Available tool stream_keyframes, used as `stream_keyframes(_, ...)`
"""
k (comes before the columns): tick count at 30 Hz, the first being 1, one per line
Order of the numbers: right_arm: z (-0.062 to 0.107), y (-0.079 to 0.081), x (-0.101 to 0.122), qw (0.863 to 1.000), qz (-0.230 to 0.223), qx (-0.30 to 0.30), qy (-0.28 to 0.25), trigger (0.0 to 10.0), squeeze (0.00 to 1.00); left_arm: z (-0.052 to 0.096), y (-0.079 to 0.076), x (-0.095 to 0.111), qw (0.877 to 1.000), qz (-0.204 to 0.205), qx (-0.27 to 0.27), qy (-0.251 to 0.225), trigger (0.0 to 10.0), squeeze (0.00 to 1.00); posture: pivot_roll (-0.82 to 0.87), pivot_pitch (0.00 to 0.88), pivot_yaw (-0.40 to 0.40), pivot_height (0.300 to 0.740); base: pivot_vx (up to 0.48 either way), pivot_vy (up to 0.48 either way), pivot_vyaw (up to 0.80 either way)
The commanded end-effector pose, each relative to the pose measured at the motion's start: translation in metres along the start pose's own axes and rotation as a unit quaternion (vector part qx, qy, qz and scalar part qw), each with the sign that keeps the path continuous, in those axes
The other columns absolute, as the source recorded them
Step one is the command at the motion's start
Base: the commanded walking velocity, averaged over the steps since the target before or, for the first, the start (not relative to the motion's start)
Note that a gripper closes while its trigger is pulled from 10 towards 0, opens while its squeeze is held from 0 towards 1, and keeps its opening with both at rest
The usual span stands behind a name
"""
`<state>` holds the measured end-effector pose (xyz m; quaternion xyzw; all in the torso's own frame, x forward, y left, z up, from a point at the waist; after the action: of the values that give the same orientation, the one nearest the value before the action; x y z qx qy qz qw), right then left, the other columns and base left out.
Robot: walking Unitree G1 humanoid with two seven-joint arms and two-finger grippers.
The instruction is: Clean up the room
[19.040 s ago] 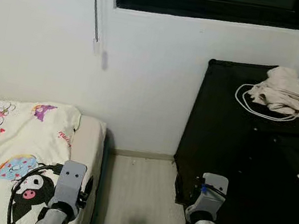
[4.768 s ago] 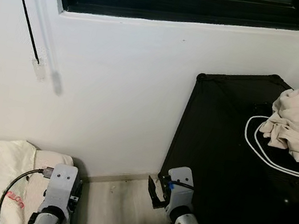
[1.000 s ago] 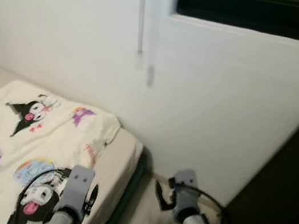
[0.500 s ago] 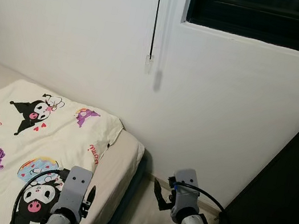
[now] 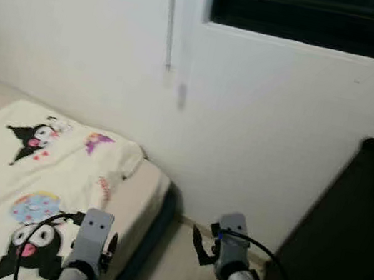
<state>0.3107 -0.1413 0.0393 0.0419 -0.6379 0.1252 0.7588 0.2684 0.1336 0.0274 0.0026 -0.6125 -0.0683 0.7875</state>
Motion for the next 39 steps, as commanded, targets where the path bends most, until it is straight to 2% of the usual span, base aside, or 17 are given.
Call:
stream_keyframes(1,0.0006,0.0048,-0.0028,1.000,-0.010,0.005,0.006,10.0,0.00,0.0033,0.0081,-0.0095,1.000,0.004,0.011,0.024,10.0,0.00,-0.02,0.117,0.018,0.740,0.000,0.480,0.00)
stream_keyframes(11,-0.0009,0.0059,-0.0009,1.000,-0.010,0.008,0.004,10.0,0.00,0.0036,0.0105,-0.0107,0.999,-0.013,0.027,0.020,10.0,0.00,-0.02,0.123,0.014,0.740,0.000,0.048,0.00)
stream_keyframes(21,-0.0003,0.0060,-0.0014,1.000,-0.009,0.006,0.003,10.0,0.00,0.0038,0.0101,-0.0104,0.999,-0.011,0.024,0.019,10.0,0.00,-0.02,0.125,0.020,0.740,0.000,0.000,0.00)
stream_keyframes(24,-0.0010,0.0085,-0.0002,1.000,0.014,0.013,0.001,10.0,0.00,0.0037,0.0092,-0.0082,1.000,-0.006,0.023,0.014,10.0,0.00,-0.02,0.123,0.020,0.740,0.000,0.000,0.00)
stream_keyframes(28,-0.0015,0.0089,0.0001,1.000,0.016,0.013,0.002,10.0,0.00,0.0033,0.0092,-0.0065,1.000,-0.006,0.025,0.011,10.0,0.00,-0.02,0.123,0.019,0.740,0.000,0.000,0.00)
stream_keyframes(39,-0.0031,0.0094,0.0016,1.000,0.020,0.019,0.001,10.0,0.00,0.0031,0.0093,-0.0067,1.000,-0.006,0.027,0.011,10.0,0.00,-0.02,0.125,0.016,0.740,0.000,0.000,0.80)
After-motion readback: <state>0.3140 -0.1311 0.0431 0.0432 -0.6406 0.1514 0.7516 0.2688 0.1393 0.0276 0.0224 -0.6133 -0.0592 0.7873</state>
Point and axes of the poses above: a point about 5 cm out from each wrist's last joint towards the gripper, its own z axis pointing back from the gripper into the wrist, its own x axis along the axis of the wrist's last joint, y = z × x, the point moved 2 cm from there along -z, pointing out of the wrist towards the gripper, and after that the axes turned 2 degrees about -z, right-handed, at the moved point
